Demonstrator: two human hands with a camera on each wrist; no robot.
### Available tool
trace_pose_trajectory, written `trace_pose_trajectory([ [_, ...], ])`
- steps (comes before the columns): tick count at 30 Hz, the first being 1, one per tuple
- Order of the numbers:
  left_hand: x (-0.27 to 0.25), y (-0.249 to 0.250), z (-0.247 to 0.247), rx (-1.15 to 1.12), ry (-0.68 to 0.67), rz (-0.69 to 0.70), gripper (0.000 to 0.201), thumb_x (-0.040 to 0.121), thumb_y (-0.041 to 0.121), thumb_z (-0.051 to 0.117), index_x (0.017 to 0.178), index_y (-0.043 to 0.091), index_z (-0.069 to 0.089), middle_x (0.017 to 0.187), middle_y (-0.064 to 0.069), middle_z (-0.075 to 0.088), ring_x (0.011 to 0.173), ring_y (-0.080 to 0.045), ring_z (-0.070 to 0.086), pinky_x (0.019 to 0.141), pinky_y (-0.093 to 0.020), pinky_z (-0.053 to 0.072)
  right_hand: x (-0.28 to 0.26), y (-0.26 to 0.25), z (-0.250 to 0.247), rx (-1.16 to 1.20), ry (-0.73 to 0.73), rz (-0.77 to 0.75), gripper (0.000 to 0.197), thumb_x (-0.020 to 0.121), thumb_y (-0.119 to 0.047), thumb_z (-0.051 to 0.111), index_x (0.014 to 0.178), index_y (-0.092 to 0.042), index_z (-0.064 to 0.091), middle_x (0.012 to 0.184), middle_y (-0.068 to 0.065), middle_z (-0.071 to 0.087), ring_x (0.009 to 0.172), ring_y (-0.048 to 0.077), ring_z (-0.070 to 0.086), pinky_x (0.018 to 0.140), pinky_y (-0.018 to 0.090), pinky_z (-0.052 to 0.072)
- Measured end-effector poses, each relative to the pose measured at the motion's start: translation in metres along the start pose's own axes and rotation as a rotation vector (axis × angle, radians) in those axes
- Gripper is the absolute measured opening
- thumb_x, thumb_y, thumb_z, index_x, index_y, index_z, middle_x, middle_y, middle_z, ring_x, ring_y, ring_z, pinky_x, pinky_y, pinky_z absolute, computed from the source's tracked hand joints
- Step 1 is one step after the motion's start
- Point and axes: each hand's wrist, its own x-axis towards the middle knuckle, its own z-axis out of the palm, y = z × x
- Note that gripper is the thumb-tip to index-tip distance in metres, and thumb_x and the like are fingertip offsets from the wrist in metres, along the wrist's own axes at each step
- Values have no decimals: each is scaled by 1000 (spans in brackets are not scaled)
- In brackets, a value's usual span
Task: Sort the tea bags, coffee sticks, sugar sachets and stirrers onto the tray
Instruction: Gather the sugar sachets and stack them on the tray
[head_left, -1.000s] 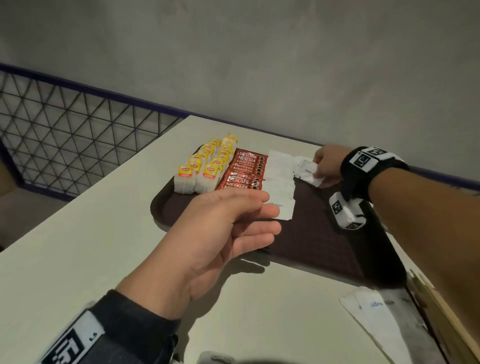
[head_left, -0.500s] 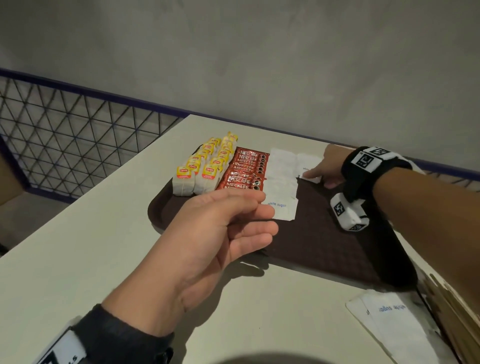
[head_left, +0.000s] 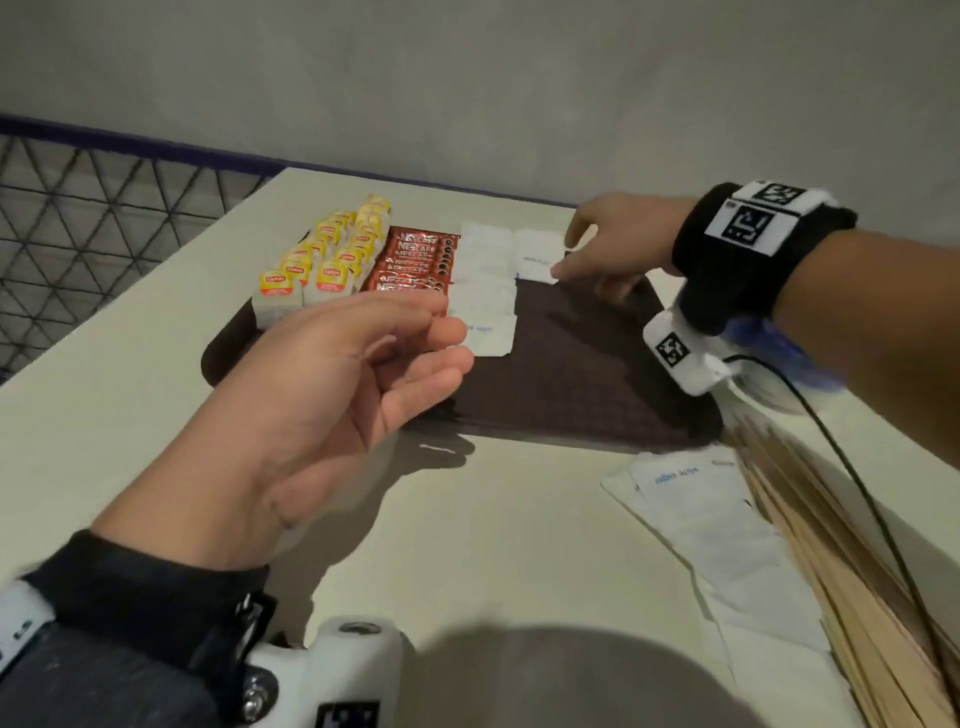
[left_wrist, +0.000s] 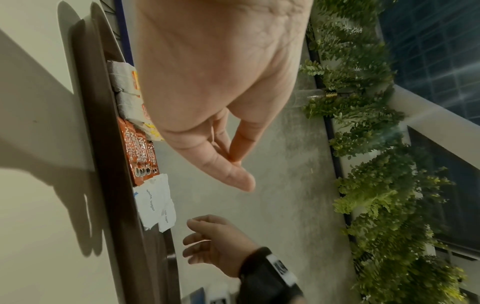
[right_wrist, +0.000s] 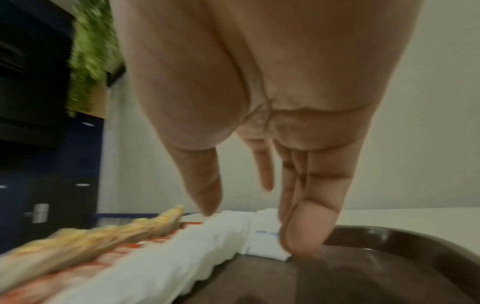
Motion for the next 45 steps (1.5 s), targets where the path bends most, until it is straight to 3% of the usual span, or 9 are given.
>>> trace_pose_trajectory([
  [4, -5, -4, 4, 57, -67, -19, 12, 96, 11, 63, 100, 10, 74, 81, -7, 77, 64, -12, 74, 56, -18, 59, -113, 10, -6, -111, -325, -161, 33, 83, -41, 79, 109, -25, 67, 90, 0, 72, 73, 16, 70, 65, 30, 59],
  [10, -27, -8, 20, 316, -262, 9, 34, 80, 29, 70, 108, 12, 73, 97, -12, 79, 77, -21, 77, 62, -26, 64, -205, 42, 14, -535, -439, -94, 81, 67, -77, 73, 133, -43, 41, 115, -16, 50, 98, 7, 57, 83, 26, 54],
  [19, -59, -11, 76, 1256, -562, 25, 39, 83, 45, 81, 116, 28, 71, 108, 3, 75, 101, -15, 72, 89, -41, 63, -224, 45, 42, -597, -383, -131, 84, 71, -53, 86, 138, -29, 41, 115, -3, 58, 106, 20, 49, 89, 38, 53],
  [25, -65, -35, 91, 1967, -546, 138, 80, 79, 56, 81, 145, 30, 46, 133, 6, 56, 107, -15, 57, 73, -28, 47, -244, 38, 59, -614, -225, -351, 65, 83, -31, 81, 138, -22, 47, 116, 0, 63, 104, 23, 58, 75, 27, 40],
  [29, -68, -48, 87, 2016, -534, 78, 98, 69, 60, 87, 149, 29, 39, 122, 9, 51, 102, -17, 55, 76, -29, 45, -258, 34, 80, -437, -172, -473, 50, 88, -19, 72, 134, -26, 52, 113, 1, 60, 98, 20, 57, 58, 18, 31],
  [33, -72, -53, 85, 2059, -558, 106, 76, 70, 52, 89, 132, 26, 54, 111, 8, 58, 98, -19, 61, 82, -34, 53, -272, 38, 71, -201, -173, -412, 58, 85, -24, 78, 136, -26, 48, 119, -5, 57, 98, 14, 57, 67, 19, 45],
  [37, -75, -53, 87, 2107, -526, 76, 78, 78, 53, 77, 145, 26, 46, 114, 6, 59, 99, -21, 61, 78, -35, 54, -282, 60, 33, -109, -146, -256, 65, 90, -28, 74, 146, -33, 43, 130, -10, 56, 103, 6, 59, 81, 18, 49],
  [42, -76, -61, 102, 2033, -528, -64, 122, 56, 89, 69, 155, 30, 29, 122, 7, 60, 103, -20, 66, 89, -38, 60, -290, 74, 31, -194, -189, -134, 63, 88, -34, 76, 144, -27, 49, 116, -9, 65, 101, 11, 63, 92, 31, 55],
  [45, -81, -72, 111, 2125, -547, -18, 141, 48, 97, 67, 162, 34, 13, 152, -1, 44, 130, -26, 55, 100, -40, 52, -291, 68, 50, -276, -202, -127, 63, 83, -36, 79, 138, -22, 52, 107, -7, 67, 95, 15, 63, 84, 33, 57],
])
